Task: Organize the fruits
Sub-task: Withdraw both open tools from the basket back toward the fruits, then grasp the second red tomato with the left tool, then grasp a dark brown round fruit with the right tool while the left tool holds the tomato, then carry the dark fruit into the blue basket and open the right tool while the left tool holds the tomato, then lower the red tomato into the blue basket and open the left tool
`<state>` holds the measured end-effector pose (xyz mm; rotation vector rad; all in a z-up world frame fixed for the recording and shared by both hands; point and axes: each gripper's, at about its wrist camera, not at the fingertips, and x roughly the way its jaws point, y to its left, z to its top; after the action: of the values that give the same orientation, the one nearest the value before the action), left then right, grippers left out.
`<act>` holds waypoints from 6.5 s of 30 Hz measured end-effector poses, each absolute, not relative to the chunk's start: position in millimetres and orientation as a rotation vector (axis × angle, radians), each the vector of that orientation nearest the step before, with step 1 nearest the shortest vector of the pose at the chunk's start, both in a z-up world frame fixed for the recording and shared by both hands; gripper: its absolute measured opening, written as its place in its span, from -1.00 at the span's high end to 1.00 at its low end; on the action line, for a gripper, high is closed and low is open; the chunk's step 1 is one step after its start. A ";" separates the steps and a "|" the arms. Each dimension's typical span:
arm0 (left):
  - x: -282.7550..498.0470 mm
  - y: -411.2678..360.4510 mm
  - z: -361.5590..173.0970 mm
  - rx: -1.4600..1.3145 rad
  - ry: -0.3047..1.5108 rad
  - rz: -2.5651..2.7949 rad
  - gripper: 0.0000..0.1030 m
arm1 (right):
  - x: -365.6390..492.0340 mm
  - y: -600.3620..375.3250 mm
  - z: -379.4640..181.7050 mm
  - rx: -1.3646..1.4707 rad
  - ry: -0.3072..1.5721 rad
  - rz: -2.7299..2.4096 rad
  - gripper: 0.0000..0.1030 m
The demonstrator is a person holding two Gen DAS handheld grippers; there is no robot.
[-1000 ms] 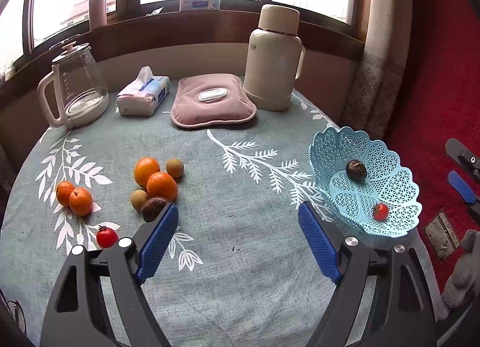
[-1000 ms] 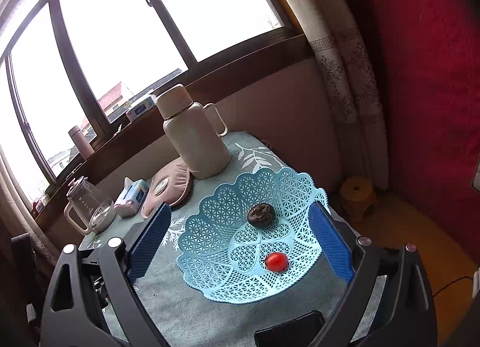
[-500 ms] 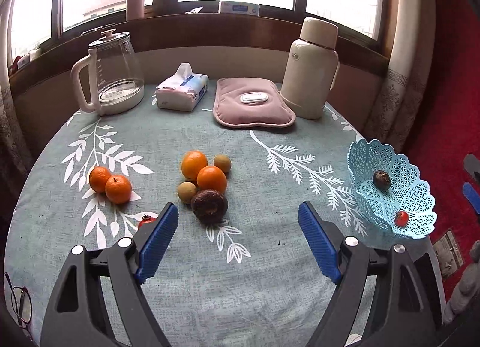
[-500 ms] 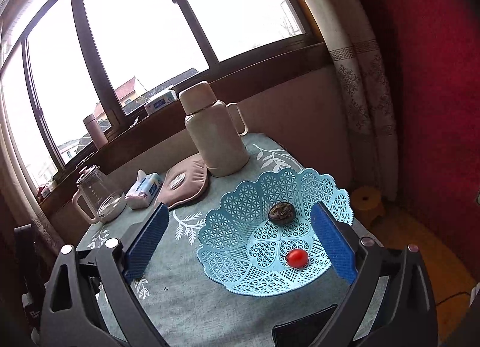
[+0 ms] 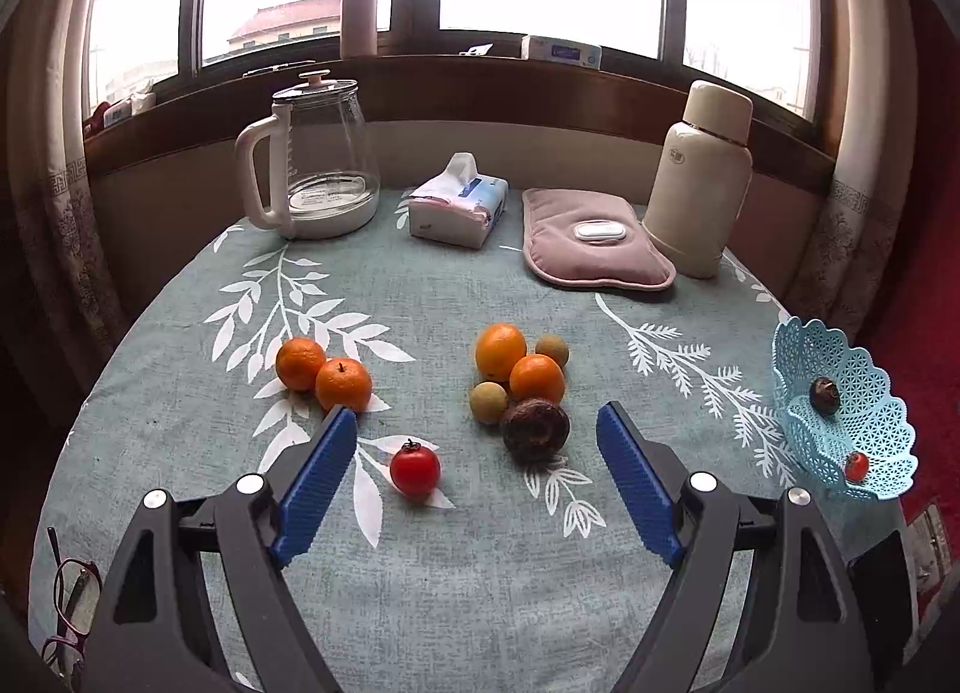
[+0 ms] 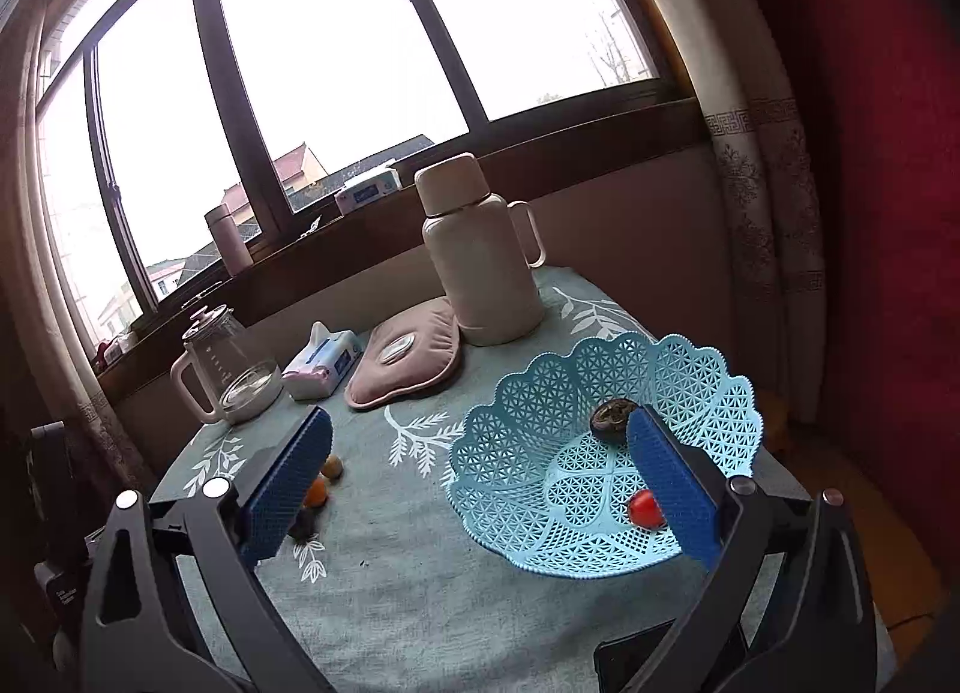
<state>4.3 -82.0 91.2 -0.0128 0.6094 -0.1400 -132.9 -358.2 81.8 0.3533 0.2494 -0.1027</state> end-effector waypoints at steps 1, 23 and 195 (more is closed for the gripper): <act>4.4 -78.2 91.3 -0.020 0.607 -0.132 -0.59 | -132.2 -354.5 81.4 0.343 0.252 -0.099 -0.95; 29.1 -20.6 50.2 -0.049 0.717 -0.026 -0.59 | -105.0 -293.9 53.3 0.241 0.407 0.008 -0.95; 35.2 -69.8 65.9 -0.103 0.698 -0.315 0.44 | -85.4 -413.2 45.0 0.404 0.497 -0.403 0.08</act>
<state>35.2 -69.8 65.9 -0.1028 0.6976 -0.3153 -85.4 -413.2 45.0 0.4036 0.4970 -0.4033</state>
